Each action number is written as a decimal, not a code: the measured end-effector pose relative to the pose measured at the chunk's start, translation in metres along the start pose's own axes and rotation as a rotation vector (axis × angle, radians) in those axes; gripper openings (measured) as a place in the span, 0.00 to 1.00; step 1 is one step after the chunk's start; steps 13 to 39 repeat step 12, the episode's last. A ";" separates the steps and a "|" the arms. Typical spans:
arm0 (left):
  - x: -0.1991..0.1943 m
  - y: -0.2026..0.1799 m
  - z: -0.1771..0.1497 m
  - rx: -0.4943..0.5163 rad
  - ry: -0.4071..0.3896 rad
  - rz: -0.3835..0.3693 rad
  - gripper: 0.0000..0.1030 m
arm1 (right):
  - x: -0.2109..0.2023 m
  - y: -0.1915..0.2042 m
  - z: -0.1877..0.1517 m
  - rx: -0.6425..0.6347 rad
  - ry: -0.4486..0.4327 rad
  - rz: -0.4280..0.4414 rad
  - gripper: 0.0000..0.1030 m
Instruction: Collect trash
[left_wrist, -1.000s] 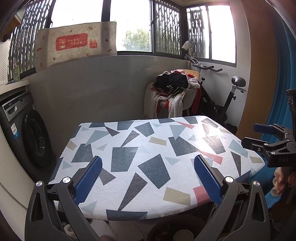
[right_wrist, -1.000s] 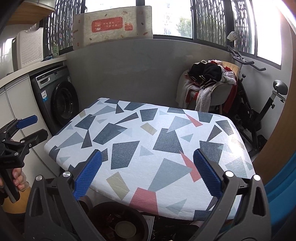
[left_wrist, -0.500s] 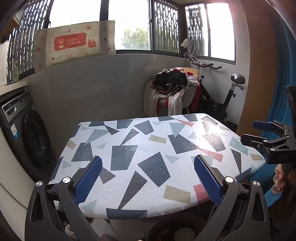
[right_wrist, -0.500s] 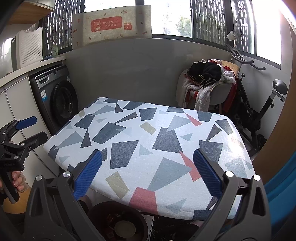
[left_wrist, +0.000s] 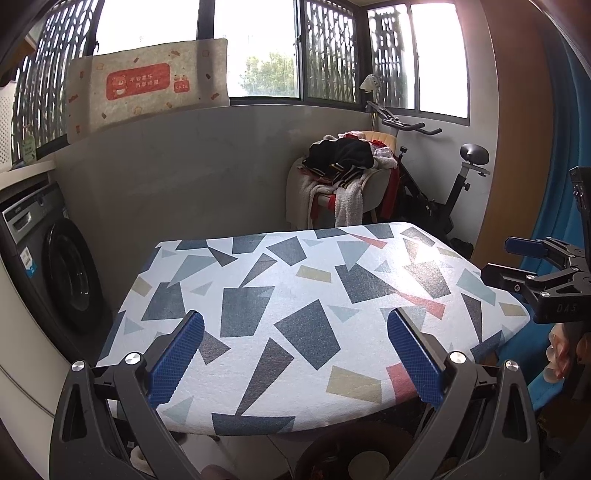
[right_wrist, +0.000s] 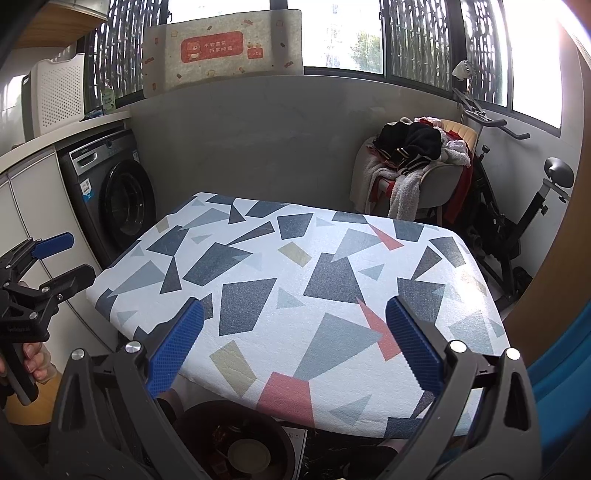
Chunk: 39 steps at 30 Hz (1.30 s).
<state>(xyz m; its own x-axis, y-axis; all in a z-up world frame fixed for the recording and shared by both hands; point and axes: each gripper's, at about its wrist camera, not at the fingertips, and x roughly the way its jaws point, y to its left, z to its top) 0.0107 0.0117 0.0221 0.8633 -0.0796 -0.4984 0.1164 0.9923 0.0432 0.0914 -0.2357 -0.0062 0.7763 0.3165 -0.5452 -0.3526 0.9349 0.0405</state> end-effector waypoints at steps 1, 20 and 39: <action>0.000 0.000 0.000 0.002 0.001 0.002 0.94 | 0.000 0.000 0.000 0.000 0.000 0.000 0.94; 0.006 -0.001 -0.002 0.007 0.029 -0.004 0.94 | 0.002 0.000 -0.003 -0.002 0.006 0.002 0.94; 0.006 -0.001 -0.002 0.007 0.029 -0.004 0.94 | 0.002 0.000 -0.003 -0.002 0.006 0.002 0.94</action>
